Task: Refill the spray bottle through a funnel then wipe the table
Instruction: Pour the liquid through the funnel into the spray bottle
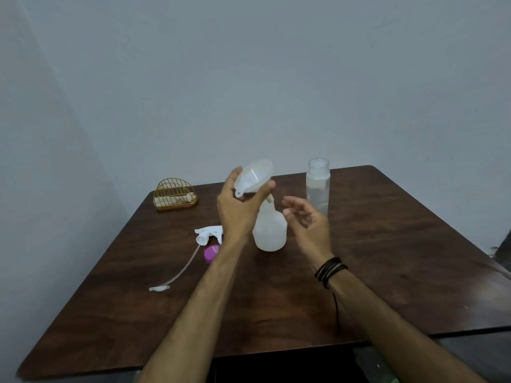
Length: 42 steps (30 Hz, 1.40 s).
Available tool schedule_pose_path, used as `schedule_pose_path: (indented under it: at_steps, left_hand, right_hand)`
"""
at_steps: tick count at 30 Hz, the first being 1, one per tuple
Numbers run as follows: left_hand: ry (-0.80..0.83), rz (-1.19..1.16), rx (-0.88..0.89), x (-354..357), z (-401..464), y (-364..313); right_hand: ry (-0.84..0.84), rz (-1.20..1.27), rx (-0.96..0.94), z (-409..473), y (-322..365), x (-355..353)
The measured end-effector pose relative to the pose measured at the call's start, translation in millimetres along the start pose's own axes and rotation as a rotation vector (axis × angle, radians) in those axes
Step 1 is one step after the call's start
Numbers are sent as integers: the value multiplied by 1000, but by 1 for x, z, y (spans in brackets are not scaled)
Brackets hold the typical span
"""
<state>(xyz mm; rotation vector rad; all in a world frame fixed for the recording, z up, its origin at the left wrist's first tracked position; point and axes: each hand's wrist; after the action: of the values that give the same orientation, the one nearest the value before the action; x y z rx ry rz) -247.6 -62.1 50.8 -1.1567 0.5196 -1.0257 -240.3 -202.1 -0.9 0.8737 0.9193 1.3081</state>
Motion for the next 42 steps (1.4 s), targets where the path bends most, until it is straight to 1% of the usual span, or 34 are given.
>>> schedule_pose_path:
  at_steps: [3, 5, 7, 11, 15, 20, 25, 31, 37, 42]
  left_hand:
    - [7, 2, 23, -3, 26, -17]
    - [42, 55, 31, -4, 38, -22]
    - [86, 114, 27, -4, 44, -21]
    - [158, 230, 28, 1, 46, -12]
    - [187, 305, 45, 3, 44, -2]
    - [252, 381, 82, 2, 40, 6]
    - [290, 424, 94, 0, 36, 15]
    - [279, 412, 105, 1, 33, 18]
    - [234, 353, 117, 5, 28, 25]
    - [238, 320, 108, 6, 27, 23]
  right_hand:
    - [-256, -227, -179, 4, -10, -12]
    - [-349, -306, -241, 4, -21, -19]
    - [-383, -343, -216, 2, -35, -25]
    - [-391, -394, -118, 0, -54, -29]
    - [-349, -459, -77, 4, -58, -28]
    - [-347, -467, -7, 7, -59, -28]
    - [-250, -435, 5, 29, -47, -27]
    - [-166, -412, -38, 69, -19, -32]
    - [-3, -558, -160, 80, -10, -42]
    - [82, -674, -266, 81, -4, -47]
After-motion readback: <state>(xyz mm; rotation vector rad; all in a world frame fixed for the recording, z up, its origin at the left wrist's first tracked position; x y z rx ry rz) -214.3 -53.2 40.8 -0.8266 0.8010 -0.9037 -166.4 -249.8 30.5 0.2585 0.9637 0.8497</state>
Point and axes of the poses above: each hand's wrist, its own z-axis towards the middle knuckle, its own x-axis out of the palm, y = z × x, and after that the axes turned 6 degrees about -z, right-handed
